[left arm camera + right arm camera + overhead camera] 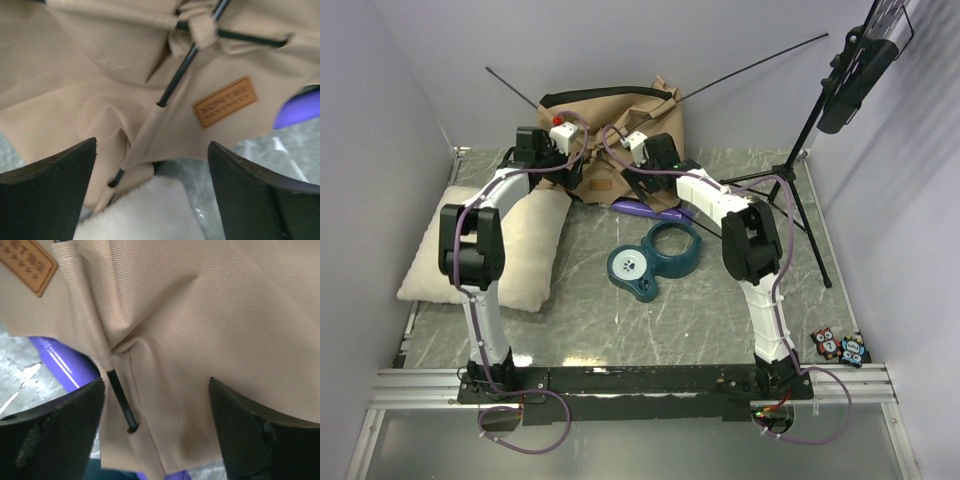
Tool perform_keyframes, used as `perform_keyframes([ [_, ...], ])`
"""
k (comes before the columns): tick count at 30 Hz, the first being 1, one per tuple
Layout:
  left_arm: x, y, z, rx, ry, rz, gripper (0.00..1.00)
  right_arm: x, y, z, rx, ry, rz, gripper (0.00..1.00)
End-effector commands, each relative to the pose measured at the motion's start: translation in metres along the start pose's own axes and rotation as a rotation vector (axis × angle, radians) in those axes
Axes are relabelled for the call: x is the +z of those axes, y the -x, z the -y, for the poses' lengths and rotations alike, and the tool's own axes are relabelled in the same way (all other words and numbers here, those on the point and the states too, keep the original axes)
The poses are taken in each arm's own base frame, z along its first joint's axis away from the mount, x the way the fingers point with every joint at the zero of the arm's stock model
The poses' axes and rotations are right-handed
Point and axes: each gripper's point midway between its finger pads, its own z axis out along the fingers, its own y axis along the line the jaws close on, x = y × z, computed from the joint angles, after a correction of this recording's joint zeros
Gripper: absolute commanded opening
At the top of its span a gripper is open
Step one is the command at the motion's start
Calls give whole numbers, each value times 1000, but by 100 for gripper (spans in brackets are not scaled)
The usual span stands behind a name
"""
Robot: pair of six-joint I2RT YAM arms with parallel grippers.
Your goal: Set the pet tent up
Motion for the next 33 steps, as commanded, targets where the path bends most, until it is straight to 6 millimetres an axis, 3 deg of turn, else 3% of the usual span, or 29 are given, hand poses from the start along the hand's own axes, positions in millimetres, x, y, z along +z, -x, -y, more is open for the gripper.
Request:
perform_keyframes([
  [1,18,19,-9,114,0,70,87,6,19,10,-22,-33,51,85],
  [4,27,16,-8,101,-19,53,59,7,11,3,-21,-7,41,64],
  [6,25,22,-5,105,-47,49,33,3,14,-1,-24,15,55,33],
  [8,18,34,-3,121,-57,68,15,-7,22,0,-20,19,70,0],
  [10,2,55,-4,135,-42,116,2,-21,37,3,-14,11,105,0],
  [17,-74,153,-13,184,101,351,1,-97,107,28,-29,-71,290,0],
  [21,-124,200,-24,278,227,452,1,-132,134,30,-50,-95,359,0],
  [28,-178,228,-29,438,355,497,1,-170,165,24,-63,-102,449,0],
  [31,-193,221,-19,437,319,441,1,-181,174,14,-77,-58,465,0],
  [33,-205,206,-13,414,313,398,1,-187,176,1,-87,-10,469,0],
])
